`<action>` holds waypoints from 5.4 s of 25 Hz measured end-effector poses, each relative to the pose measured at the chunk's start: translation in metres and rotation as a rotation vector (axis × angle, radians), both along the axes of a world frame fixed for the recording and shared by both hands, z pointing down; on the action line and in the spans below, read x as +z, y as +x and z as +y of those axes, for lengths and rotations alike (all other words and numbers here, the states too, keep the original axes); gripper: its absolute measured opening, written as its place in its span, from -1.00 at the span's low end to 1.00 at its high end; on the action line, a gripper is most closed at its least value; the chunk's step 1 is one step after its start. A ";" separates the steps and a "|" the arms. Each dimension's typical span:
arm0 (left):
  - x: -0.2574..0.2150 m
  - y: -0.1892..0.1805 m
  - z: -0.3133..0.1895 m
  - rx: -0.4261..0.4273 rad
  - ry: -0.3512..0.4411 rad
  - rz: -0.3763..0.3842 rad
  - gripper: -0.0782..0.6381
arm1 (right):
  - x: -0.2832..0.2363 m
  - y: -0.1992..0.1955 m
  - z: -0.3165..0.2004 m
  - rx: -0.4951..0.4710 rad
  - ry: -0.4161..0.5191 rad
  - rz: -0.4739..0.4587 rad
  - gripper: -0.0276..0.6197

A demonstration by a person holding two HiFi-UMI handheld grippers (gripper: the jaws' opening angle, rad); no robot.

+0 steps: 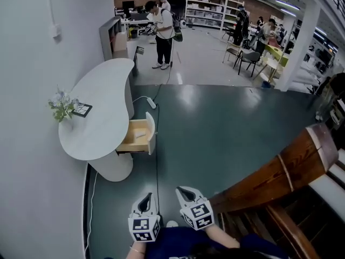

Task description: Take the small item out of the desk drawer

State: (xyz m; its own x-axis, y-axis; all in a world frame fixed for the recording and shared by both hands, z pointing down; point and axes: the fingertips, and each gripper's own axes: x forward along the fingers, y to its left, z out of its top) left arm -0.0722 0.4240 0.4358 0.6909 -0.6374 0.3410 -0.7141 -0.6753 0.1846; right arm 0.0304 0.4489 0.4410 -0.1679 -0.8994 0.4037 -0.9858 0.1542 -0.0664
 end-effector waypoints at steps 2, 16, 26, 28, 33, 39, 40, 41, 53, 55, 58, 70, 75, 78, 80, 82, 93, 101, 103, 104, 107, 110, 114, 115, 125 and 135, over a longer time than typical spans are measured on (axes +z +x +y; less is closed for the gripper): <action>0.003 0.001 0.002 0.005 -0.014 -0.007 -0.77 | 0.004 0.003 -0.003 0.005 -0.016 -0.011 -0.89; 0.017 0.003 -0.115 0.075 -0.024 -0.008 -0.77 | 0.014 0.012 -0.098 0.069 -0.047 -0.022 -0.89; 0.019 0.004 -0.223 0.151 -0.011 -0.004 -0.77 | 0.029 0.008 -0.191 0.127 -0.077 -0.024 -0.89; 0.016 0.004 -0.237 0.170 -0.003 -0.004 -0.77 | 0.026 0.005 -0.205 0.139 -0.072 -0.029 -0.89; 0.014 -0.004 -0.267 0.208 -0.014 0.010 -0.77 | 0.026 -0.007 -0.227 0.177 -0.082 -0.035 -0.89; 0.022 -0.008 -0.289 0.253 -0.022 0.022 -0.77 | 0.029 -0.017 -0.238 0.219 -0.082 -0.022 -0.89; 0.022 -0.008 -0.293 0.252 -0.026 0.028 -0.77 | 0.028 -0.018 -0.239 0.222 -0.084 -0.020 -0.89; 0.023 -0.009 -0.295 0.251 -0.032 0.035 -0.77 | 0.028 -0.019 -0.240 0.223 -0.086 -0.017 -0.89; 0.041 -0.027 -0.327 0.158 -0.067 0.038 -0.77 | 0.042 -0.014 -0.272 0.164 -0.119 -0.010 -0.89; 0.040 -0.027 -0.338 0.121 -0.063 0.033 -0.77 | 0.039 -0.007 -0.288 0.141 -0.100 -0.013 -0.89; 0.041 -0.023 -0.351 0.072 -0.068 0.018 -0.77 | 0.043 0.007 -0.310 0.109 -0.108 -0.029 -0.89; 0.044 0.032 -0.413 -0.101 -0.083 -0.040 -0.77 | 0.058 0.061 -0.410 -0.133 -0.157 -0.032 -0.89; 0.049 0.060 -0.437 -0.188 -0.107 -0.048 -0.77 | 0.061 0.082 -0.445 -0.262 -0.174 -0.022 -0.89; 0.052 0.071 -0.451 -0.246 -0.127 -0.030 -0.77 | 0.063 0.094 -0.468 -0.334 -0.177 -0.008 -0.89; 0.056 0.076 -0.455 -0.292 -0.138 -0.027 -0.77 | 0.065 0.101 -0.480 -0.380 -0.183 0.000 -0.89; 0.059 0.078 -0.458 -0.331 -0.143 -0.028 -0.77 | 0.069 0.102 -0.491 -0.422 -0.191 0.008 -0.89; 0.060 0.072 -0.475 -0.393 -0.152 -0.062 -0.77 | 0.092 0.070 -0.525 -0.615 -0.274 0.098 -0.89; 0.059 0.053 -0.497 -0.377 -0.156 -0.058 -0.77 | 0.117 0.041 -0.540 -0.738 -0.342 0.227 -0.77; 0.060 0.048 -0.500 -0.376 -0.164 -0.061 -0.77 | 0.125 0.036 -0.542 -0.763 -0.366 0.248 -0.72; 0.061 0.045 -0.502 -0.376 -0.167 -0.062 -0.77 | 0.129 0.033 -0.542 -0.773 -0.380 0.252 -0.69; 0.063 0.037 -0.506 -0.376 -0.176 -0.064 -0.77 | 0.140 0.027 -0.543 -0.803 -0.415 0.272 -0.63; 0.067 0.030 -0.509 -0.377 -0.187 -0.065 -0.77 | 0.152 0.021 -0.546 -0.849 -0.441 0.317 -0.56; 0.072 0.021 -0.510 -0.389 -0.208 -0.068 -0.77 | 0.170 0.011 -0.551 -0.924 -0.474 0.391 -0.51; 0.073 0.020 -0.510 -0.392 -0.212 -0.067 -0.77 | 0.175 0.009 -0.551 -0.948 -0.481 0.414 -0.51; 0.076 -0.013 -0.508 -0.440 -0.231 -0.079 -0.77 | 0.225 -0.007 -0.547 -1.154 -0.548 0.624 -0.40; 0.085 -0.039 -0.501 -0.474 -0.263 -0.090 -0.77 | 0.272 -0.017 -0.542 -1.240 -0.621 0.742 -0.32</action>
State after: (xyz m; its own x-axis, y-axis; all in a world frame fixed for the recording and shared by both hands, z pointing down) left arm -0.1114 -0.0771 0.5204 0.3093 -0.7572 0.5753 -0.9497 -0.2150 0.2276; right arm 0.0138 -0.0927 0.7131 -0.2503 -0.0263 0.9678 -0.1115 0.9938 -0.0018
